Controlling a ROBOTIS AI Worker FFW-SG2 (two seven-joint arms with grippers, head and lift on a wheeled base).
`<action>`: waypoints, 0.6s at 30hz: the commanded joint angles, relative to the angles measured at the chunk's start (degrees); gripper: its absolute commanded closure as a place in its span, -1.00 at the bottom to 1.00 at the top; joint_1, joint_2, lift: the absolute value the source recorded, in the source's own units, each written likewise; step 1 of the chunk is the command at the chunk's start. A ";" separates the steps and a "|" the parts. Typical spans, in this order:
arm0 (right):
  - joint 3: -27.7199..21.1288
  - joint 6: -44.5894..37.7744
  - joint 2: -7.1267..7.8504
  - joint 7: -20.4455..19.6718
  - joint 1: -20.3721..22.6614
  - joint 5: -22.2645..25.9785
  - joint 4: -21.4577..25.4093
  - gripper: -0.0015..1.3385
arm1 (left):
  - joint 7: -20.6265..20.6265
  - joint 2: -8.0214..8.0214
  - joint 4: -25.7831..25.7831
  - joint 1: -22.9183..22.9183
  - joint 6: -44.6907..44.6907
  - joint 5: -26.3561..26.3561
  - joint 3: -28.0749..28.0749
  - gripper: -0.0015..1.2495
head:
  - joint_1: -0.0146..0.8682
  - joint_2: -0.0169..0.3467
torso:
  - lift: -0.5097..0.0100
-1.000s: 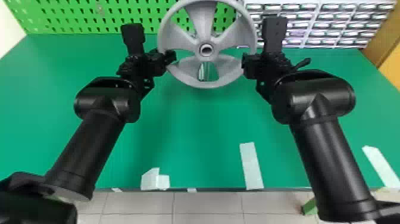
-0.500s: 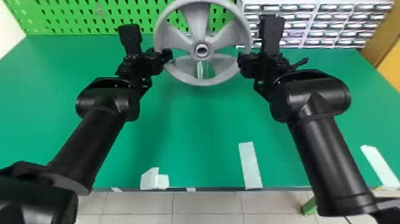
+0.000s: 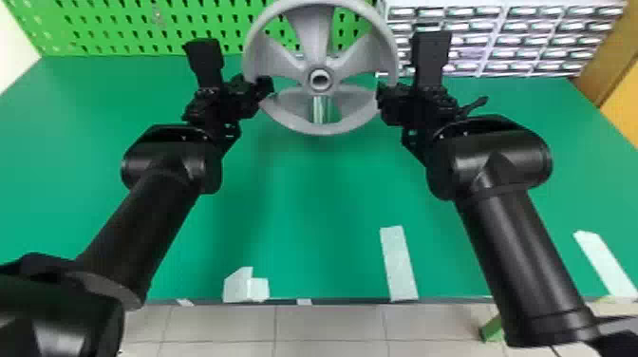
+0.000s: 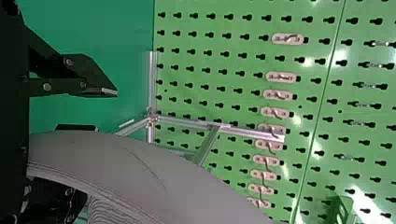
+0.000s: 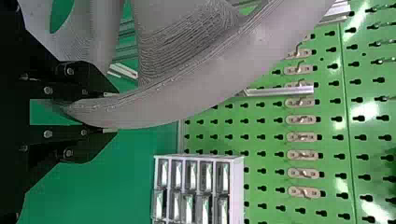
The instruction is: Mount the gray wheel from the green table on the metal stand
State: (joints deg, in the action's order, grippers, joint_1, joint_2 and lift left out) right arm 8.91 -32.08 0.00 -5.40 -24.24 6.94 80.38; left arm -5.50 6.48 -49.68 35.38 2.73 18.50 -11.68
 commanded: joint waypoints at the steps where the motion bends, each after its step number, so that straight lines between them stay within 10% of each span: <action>1: 0.06 0.53 -0.05 -7.00 0.25 0.01 0.04 0.61 | 5.93 -0.15 -1.03 -0.66 -0.45 0.31 -0.71 0.36 | 1.00 -0.62 | 0.60; 18: -0.21 2.38 -0.05 -7.00 0.78 0.01 0.04 0.18 | 6.37 -0.50 -5.07 -2.68 -0.18 1.10 -2.29 -0.04 | 1.00 -0.62 | 0.60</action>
State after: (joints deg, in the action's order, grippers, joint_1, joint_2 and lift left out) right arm 8.69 -29.87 0.00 -5.44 -23.48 6.92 80.39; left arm -5.15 6.06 -54.58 32.90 2.54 19.45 -13.76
